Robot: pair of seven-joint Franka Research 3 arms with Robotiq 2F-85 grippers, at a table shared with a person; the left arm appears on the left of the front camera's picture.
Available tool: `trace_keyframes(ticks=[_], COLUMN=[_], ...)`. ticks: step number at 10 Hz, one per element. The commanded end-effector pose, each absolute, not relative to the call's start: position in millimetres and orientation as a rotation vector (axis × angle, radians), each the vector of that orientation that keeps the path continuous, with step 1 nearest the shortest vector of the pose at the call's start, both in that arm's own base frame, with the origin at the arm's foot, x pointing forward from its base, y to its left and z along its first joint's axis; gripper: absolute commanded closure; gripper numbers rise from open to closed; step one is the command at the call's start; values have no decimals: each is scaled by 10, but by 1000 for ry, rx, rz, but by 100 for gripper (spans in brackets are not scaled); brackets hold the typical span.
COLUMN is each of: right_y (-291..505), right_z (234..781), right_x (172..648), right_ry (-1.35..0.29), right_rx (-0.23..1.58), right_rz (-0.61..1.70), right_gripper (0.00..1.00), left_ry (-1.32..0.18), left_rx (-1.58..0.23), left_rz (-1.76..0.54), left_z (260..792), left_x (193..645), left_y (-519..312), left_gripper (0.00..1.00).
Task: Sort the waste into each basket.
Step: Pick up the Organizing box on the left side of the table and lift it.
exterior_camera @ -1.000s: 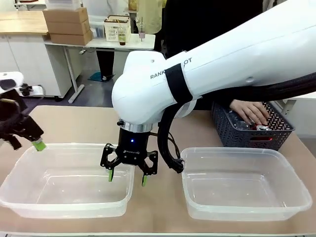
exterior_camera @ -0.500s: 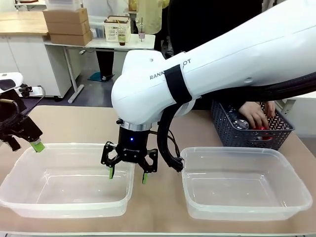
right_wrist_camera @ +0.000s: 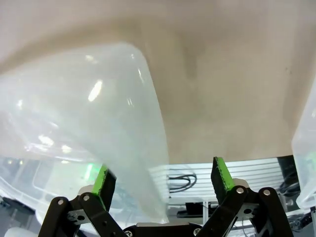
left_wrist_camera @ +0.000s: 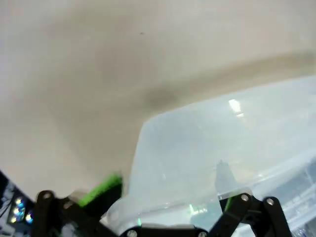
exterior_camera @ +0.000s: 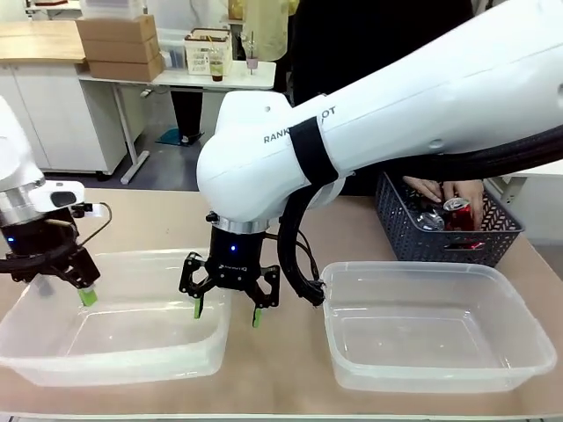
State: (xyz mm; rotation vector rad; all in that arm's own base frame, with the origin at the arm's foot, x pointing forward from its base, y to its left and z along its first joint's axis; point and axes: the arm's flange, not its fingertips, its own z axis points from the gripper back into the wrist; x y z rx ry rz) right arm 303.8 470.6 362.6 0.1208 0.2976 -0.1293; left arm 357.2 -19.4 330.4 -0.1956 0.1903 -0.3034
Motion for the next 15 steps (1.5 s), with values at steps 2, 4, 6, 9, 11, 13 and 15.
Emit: trace_keyframes(ticks=[2, 4, 6, 9, 11, 13, 15], right_y=[4793, 4797, 4809, 4816, 4801, 4768, 4739], right_z=[3648, 3620, 3606, 3606, 3605, 3626, 3644], right_x=[3064, 3084, 3094, 3074, 3069, 3080, 3081], right_ry=[263, 283, 288, 291, 291, 283, 274], right_rx=[86, 58, 63, 70, 60, 50, 41], right_rz=[-161, -163, -165, -175, -187, -196, -201], right_gripper=[0, 59, 100, 96, 100, 100, 100], left_ry=[185, 142, 91, 82, 98, 105, 102], left_rx=[-160, -179, -191, -183, -157, -147, -138], left_rz=[-287, -274, -285, -305, -314, -307, -311], left_z=[3019, 3141, 3326, 3434, 3455, 3452, 3440], left_x=[3049, 3041, 2961, 2852, 2838, 2857, 2881], left_y=[-260, -211, -186, -154, -85, -55, -33], left_gripper=[0, 0, 0, 0, 0, 60, 100])
